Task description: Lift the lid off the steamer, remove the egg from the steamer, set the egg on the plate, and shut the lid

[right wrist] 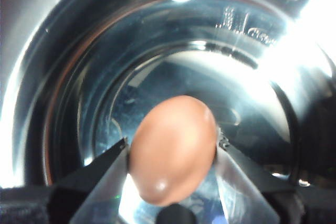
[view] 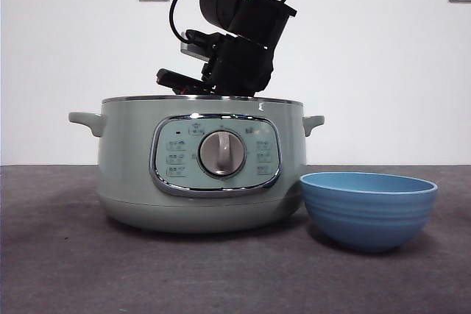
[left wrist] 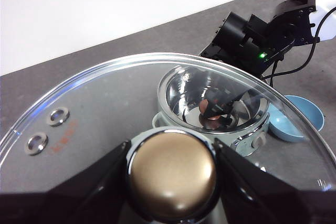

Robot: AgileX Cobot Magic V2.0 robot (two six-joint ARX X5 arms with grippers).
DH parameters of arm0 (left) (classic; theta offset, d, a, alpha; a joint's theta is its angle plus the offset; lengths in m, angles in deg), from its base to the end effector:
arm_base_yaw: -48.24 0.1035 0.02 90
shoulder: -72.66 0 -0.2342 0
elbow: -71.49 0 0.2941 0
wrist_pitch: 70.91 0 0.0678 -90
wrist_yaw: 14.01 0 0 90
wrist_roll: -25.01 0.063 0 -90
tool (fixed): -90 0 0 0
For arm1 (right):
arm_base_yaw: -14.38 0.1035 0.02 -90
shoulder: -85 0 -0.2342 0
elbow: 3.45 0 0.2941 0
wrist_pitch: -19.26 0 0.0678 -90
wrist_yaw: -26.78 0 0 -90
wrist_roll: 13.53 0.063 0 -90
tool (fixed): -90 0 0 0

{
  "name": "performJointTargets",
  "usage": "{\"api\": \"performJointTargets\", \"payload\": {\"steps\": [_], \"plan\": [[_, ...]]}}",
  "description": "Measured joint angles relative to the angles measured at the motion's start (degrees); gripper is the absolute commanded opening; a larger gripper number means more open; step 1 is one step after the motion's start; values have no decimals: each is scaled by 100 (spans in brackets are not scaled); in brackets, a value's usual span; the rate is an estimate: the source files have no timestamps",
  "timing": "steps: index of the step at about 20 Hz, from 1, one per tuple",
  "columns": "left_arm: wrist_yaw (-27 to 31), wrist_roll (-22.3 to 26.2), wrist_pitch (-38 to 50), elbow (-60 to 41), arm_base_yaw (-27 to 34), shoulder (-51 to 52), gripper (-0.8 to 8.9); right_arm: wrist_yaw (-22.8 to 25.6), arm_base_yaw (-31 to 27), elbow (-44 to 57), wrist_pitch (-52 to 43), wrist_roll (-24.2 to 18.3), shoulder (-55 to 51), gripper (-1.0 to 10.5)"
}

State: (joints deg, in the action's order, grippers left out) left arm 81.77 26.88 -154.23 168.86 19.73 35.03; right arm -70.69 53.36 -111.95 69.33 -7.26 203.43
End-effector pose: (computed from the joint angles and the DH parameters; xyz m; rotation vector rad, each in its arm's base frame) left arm 0.0929 -0.0433 0.4483 0.1539 0.3895 -0.3976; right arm 0.3729 0.3123 0.1459 -0.1973 1.0699 0.6745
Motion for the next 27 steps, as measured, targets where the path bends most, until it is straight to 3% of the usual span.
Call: {"api": "performJointTargets", "payload": {"steps": [3, 7, 11, 14, 20, 27], "plan": [[-17, -2, 11, 0, 0, 0, -8, 0, 0, 4, 4, -31, -120, -12], [-20, 0, 181, 0, 0, 0, -8, 39, 0, -4, 284, -168, -1816, -12], [-326, -2, 413, 0, 0, -133, -8, 885, -72, -13, 1801, -608, -3237, -13], [-341, 4, 415, 0, 0, -278, -8, 903, -411, 42, 2507, -754, -3773, -13], [-640, 7, 511, 0, 0, -376, -8, 824, -872, 1550, 2135, -780, -4323, -13], [-623, 9, 610, 0, 0, -391, -8, 264, -935, 3718, 409, -772, -4297, -13]]}}
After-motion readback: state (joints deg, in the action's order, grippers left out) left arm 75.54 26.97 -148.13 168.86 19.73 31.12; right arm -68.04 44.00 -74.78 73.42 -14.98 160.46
